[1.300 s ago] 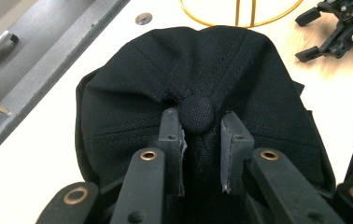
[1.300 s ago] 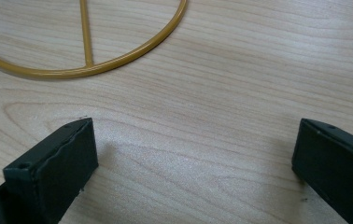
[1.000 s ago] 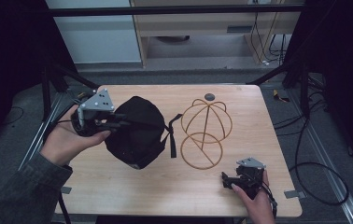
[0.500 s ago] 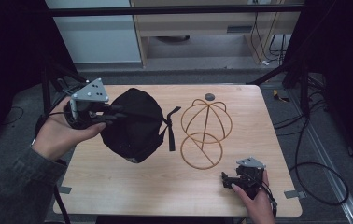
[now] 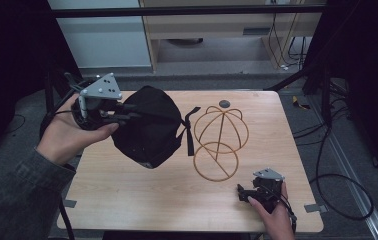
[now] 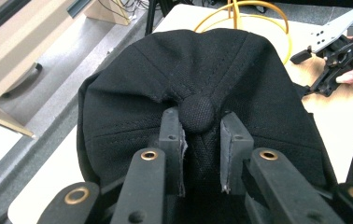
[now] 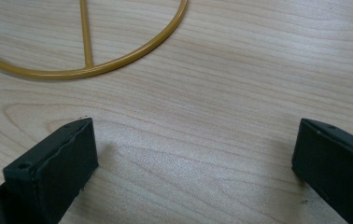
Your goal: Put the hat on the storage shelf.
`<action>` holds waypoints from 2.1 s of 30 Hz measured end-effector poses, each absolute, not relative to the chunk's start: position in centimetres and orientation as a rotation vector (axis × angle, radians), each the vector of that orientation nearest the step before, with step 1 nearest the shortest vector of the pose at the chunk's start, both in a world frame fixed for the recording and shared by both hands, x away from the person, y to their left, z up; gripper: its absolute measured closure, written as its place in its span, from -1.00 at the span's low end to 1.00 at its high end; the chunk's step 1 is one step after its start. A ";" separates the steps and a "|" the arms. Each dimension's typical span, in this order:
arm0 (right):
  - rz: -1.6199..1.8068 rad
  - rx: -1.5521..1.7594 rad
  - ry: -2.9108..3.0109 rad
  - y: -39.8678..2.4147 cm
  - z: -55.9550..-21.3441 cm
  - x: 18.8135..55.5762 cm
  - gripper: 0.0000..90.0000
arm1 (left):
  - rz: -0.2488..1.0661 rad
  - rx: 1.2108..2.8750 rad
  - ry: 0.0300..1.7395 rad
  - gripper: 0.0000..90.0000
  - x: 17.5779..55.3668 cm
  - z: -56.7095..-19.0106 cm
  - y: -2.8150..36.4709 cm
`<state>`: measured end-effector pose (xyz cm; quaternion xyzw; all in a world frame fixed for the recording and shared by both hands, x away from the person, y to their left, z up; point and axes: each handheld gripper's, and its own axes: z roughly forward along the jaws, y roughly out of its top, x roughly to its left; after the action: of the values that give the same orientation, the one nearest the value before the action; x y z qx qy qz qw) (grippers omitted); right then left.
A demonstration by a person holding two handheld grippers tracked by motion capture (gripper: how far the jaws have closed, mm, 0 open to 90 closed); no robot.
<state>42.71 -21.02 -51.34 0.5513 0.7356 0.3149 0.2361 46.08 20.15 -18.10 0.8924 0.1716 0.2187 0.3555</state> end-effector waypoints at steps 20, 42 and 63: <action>0.864 1.512 2.017 -21.0 -51.3 42.7 -0.99 | 0.583 2.305 0.401 0.64 45.0 -17.3 17.9; 0.862 1.513 2.017 -21.0 -51.3 42.7 -0.99 | 0.588 2.296 0.322 0.65 44.2 -15.3 14.4; 0.866 1.515 2.015 -21.0 -51.4 42.7 -0.99 | 0.554 2.323 0.278 0.65 44.7 -16.2 10.3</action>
<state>42.72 -20.98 -51.35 0.5524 0.7346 0.3157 0.2356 44.68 10.32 -16.21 0.9013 0.1077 0.2149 0.3603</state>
